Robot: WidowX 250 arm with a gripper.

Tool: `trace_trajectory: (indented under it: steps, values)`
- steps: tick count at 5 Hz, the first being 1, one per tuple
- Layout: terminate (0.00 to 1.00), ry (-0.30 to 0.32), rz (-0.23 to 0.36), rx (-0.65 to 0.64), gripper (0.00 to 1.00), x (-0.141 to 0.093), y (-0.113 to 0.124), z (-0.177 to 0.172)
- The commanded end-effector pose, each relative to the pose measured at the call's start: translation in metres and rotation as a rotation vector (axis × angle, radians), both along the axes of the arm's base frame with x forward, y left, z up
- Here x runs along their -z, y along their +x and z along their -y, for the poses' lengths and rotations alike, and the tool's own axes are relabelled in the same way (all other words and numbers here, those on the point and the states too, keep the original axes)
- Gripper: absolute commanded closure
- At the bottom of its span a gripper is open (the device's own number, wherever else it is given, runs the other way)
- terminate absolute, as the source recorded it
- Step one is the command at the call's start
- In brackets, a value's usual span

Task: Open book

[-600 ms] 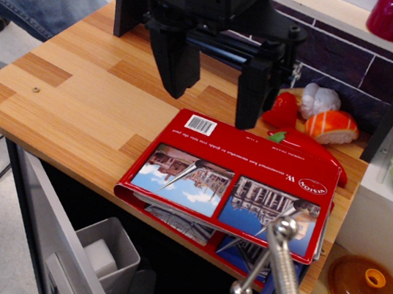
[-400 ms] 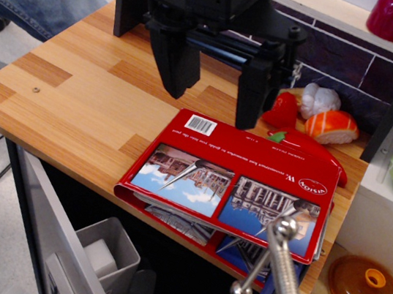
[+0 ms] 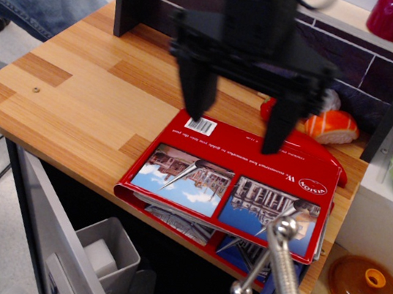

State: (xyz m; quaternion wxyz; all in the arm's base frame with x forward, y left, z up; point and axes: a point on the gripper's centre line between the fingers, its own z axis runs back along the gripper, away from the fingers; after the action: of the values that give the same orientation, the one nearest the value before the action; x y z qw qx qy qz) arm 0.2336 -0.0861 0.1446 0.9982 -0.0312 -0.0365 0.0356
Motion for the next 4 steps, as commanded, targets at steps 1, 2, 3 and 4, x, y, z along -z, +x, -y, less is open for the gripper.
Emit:
trace_trajectory:
  steps: [1, 2, 3, 4]
  values:
    - [0.00, 0.100, 0.099, -0.057, 0.00, 0.016, 0.037, 0.035]
    - [0.00, 0.164, 0.125, -0.093, 0.00, 0.038, 0.052, 0.053]
    - [0.00, 0.208, 0.130, -0.131, 0.00, 0.052, 0.065, 0.065]
    - [0.00, 0.267, 0.139, -0.143, 0.00, 0.064, 0.076, 0.073]
